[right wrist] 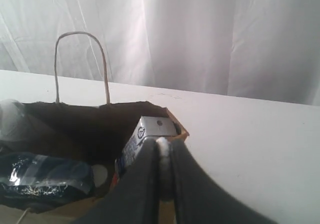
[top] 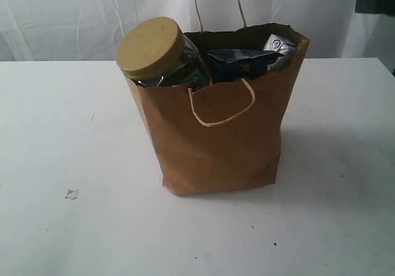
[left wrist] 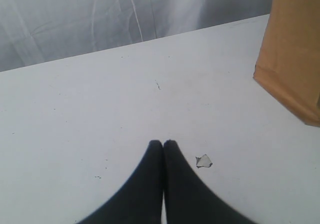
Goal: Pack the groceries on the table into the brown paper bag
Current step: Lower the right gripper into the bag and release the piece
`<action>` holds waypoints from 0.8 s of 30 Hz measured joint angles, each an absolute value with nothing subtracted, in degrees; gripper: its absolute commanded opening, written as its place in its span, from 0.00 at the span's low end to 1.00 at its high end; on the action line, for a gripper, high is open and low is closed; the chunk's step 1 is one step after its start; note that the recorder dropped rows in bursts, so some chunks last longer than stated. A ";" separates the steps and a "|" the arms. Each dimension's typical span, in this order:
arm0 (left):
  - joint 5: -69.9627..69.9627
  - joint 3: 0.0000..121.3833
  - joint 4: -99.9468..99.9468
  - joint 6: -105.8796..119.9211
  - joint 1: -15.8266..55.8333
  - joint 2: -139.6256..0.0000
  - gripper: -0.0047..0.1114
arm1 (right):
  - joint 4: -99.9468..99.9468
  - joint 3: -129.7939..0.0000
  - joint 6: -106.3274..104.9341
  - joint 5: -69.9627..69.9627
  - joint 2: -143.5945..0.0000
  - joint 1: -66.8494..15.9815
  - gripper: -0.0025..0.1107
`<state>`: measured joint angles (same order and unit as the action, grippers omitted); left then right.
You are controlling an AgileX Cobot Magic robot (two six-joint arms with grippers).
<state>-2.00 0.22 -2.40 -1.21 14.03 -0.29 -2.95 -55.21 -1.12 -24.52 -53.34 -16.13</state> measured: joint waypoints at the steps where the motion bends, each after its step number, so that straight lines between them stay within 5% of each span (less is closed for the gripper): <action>1: -2.00 0.22 -2.40 -1.21 14.03 -0.29 0.04 | -2.95 -56.12 -1.72 -25.03 -54.17 -16.47 0.02; 24: -2.00 0.22 -2.40 -1.21 14.03 -0.29 0.04 | -2.95 -71.67 -5.56 -34.45 -77.71 -25.40 0.02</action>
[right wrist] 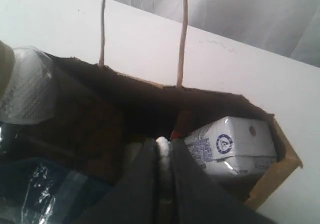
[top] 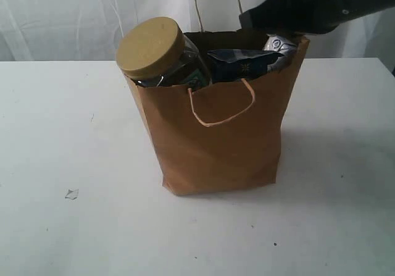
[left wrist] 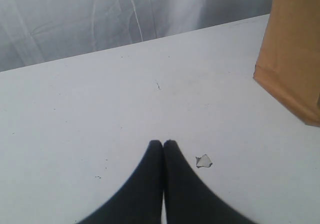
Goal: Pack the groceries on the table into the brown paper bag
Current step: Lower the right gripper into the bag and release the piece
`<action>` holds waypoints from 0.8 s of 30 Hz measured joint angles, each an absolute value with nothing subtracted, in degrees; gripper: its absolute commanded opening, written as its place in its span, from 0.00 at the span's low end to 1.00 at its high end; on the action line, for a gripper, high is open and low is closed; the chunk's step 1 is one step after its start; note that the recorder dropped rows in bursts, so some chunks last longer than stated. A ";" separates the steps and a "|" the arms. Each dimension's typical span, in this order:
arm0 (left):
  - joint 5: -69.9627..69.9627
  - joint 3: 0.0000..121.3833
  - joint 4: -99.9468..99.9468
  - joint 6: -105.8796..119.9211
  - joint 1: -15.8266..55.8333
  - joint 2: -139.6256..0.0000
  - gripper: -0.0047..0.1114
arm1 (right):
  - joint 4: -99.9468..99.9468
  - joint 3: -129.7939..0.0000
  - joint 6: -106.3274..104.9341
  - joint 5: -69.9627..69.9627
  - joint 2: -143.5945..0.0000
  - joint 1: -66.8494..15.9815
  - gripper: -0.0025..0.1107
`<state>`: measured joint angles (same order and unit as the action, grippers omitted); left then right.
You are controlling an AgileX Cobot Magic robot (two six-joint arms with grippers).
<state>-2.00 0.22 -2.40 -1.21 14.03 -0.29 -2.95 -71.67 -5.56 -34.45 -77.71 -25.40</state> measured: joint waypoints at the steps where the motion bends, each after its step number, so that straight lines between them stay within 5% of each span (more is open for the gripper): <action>1: -2.00 0.22 -2.40 -1.21 14.03 -0.29 0.04 | -2.95 -71.89 -5.56 -34.76 -78.17 -25.40 0.02; 13: -2.00 0.22 -2.40 -1.21 14.03 -0.29 0.04 | -2.95 -72.30 -5.56 -35.58 -80.25 -25.40 0.05; 21: -2.00 0.22 -2.40 -1.21 14.03 -0.29 0.04 | -2.95 -72.30 -5.56 -34.45 -80.25 -25.40 0.38; 24: -2.00 0.22 -2.40 -1.21 14.03 -0.29 0.04 | -2.95 -72.30 -5.56 -34.40 -80.25 -25.40 0.43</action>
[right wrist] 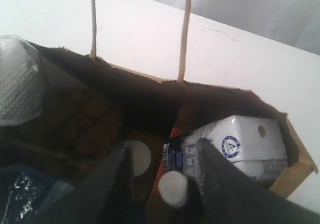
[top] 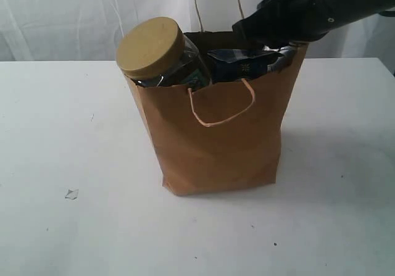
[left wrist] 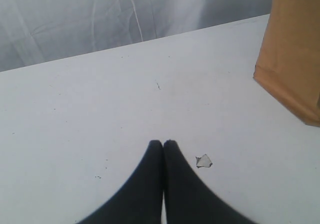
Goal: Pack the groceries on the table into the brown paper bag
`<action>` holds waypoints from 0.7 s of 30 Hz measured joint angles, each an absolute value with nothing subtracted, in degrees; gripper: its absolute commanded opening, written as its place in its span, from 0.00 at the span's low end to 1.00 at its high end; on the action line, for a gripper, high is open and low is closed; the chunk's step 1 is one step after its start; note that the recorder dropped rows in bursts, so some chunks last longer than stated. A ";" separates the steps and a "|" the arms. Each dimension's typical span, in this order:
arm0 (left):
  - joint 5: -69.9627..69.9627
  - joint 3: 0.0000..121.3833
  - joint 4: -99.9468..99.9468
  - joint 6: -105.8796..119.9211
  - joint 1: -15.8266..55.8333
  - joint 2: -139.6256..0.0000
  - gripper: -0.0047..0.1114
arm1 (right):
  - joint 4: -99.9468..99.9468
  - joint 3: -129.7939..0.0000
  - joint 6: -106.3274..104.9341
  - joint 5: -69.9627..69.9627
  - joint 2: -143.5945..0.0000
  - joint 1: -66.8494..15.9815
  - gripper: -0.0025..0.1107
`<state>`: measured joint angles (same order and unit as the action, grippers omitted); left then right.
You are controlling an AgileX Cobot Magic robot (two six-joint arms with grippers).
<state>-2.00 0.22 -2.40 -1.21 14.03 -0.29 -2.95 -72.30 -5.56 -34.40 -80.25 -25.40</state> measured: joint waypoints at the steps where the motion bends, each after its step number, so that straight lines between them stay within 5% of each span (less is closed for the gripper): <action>1: -2.00 0.22 -2.40 -1.21 14.03 -0.29 0.04 | -2.95 -72.30 -5.56 -34.40 -80.25 -25.40 0.43; 11: -2.00 0.22 -2.40 -1.21 14.03 -0.29 0.04 | -2.95 -72.30 -5.56 -33.84 -74.21 -25.40 0.40; 21: -2.00 0.22 -2.40 -1.21 14.03 -0.29 0.04 | -2.95 -55.08 -2.69 -21.07 -55.53 -25.40 0.02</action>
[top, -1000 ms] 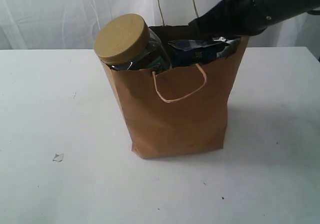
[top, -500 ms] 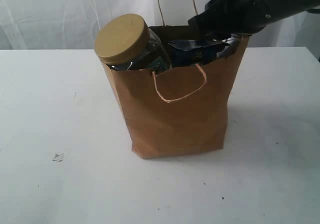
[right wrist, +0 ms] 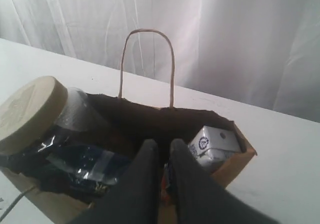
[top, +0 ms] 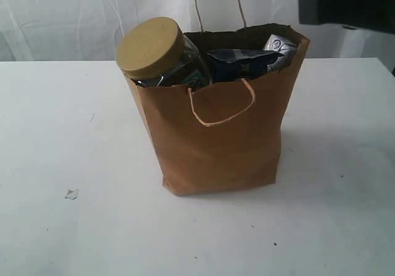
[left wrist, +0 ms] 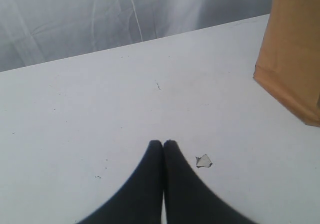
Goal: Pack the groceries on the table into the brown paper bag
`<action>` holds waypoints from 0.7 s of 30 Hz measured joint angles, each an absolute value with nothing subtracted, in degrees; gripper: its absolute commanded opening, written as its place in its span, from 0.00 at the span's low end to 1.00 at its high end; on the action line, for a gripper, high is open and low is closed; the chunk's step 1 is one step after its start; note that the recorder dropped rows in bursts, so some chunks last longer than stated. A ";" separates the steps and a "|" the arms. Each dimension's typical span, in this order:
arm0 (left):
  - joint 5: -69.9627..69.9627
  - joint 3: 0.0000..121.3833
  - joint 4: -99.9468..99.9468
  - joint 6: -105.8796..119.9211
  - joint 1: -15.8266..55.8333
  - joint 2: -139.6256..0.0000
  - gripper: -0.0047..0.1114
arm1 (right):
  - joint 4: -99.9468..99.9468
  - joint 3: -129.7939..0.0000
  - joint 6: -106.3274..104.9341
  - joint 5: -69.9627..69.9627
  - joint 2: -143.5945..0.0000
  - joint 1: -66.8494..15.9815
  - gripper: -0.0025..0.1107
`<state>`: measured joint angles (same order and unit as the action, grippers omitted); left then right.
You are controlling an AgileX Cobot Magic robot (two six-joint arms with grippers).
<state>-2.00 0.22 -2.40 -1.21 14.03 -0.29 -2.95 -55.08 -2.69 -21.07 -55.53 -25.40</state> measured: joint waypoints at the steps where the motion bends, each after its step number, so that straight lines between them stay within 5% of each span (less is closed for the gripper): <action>1: -2.00 0.22 -2.40 -1.21 14.03 -0.29 0.04 | -2.95 -52.92 -2.28 -19.80 -53.71 -25.40 0.02; 21: -2.00 0.22 -2.40 -1.21 14.03 -0.29 0.04 | -2.84 -25.07 -1.16 -13.54 -26.28 -25.40 0.02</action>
<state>-2.00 0.22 -2.40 -1.21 14.03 -0.29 -2.84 -25.07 -1.16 -13.54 -26.28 -25.40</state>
